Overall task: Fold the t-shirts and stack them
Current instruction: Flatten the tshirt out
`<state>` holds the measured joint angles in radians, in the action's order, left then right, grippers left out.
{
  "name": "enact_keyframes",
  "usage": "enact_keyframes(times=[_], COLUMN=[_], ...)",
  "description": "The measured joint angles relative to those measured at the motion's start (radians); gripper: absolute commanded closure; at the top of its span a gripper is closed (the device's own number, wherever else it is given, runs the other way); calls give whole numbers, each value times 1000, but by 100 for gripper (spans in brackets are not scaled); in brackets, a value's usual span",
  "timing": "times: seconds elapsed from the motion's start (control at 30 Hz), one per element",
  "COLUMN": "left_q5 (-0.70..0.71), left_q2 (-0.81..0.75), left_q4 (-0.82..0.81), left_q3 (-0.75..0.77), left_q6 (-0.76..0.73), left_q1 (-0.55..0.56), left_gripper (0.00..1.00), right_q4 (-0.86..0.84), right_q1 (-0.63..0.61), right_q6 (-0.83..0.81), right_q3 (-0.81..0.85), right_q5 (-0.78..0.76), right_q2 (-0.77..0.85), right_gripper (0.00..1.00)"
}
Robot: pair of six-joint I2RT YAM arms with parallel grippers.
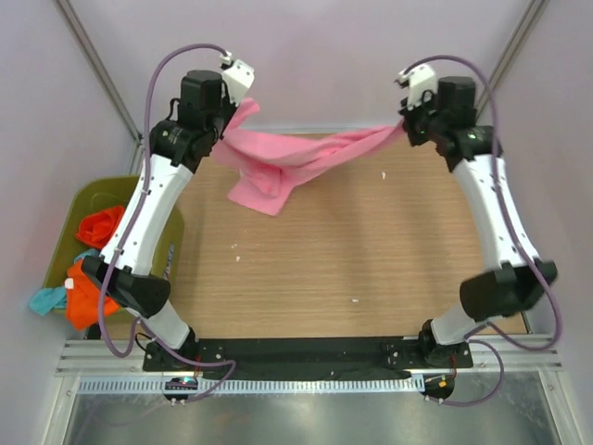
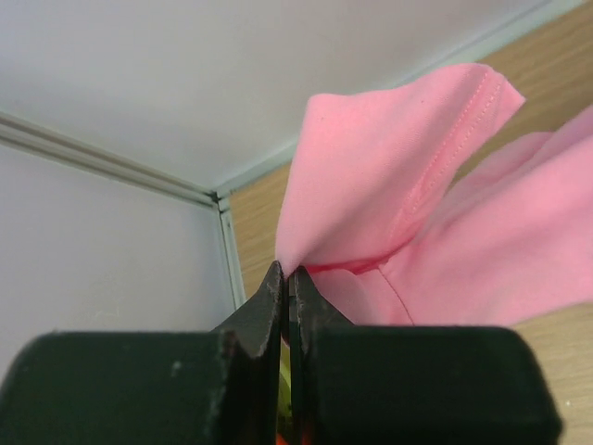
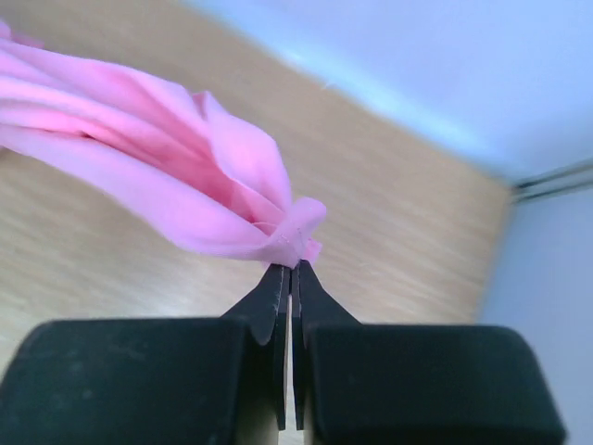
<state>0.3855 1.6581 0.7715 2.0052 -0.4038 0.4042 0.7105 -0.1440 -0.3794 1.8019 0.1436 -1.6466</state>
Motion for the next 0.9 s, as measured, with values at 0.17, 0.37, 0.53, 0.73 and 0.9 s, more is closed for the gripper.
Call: enact_keyframes(times=[0.17, 0.37, 0.53, 0.73, 0.9], left_q5=[0, -21, -61, -126, -154], left_q2=[-1, -29, -76, -175, -262], left_q4=[-12, -16, 15, 71, 121], left_q3=[100, 107, 43, -132, -346], left_q6=[-23, -27, -24, 38, 108], left_q1=[9, 28, 55, 74, 73], left_gripper=[100, 100, 100, 100, 100], right_q4=[-127, -138, -42, 143, 159], right_q1=[-11, -18, -18, -18, -18], right_q6=[-38, -33, 6, 45, 82], right_q3=[-109, -239, -376, -459, -509], right_q5=[-71, -124, -123, -13, 14], right_q2=[342, 486, 502, 509, 520], right_gripper=[99, 99, 99, 28, 16])
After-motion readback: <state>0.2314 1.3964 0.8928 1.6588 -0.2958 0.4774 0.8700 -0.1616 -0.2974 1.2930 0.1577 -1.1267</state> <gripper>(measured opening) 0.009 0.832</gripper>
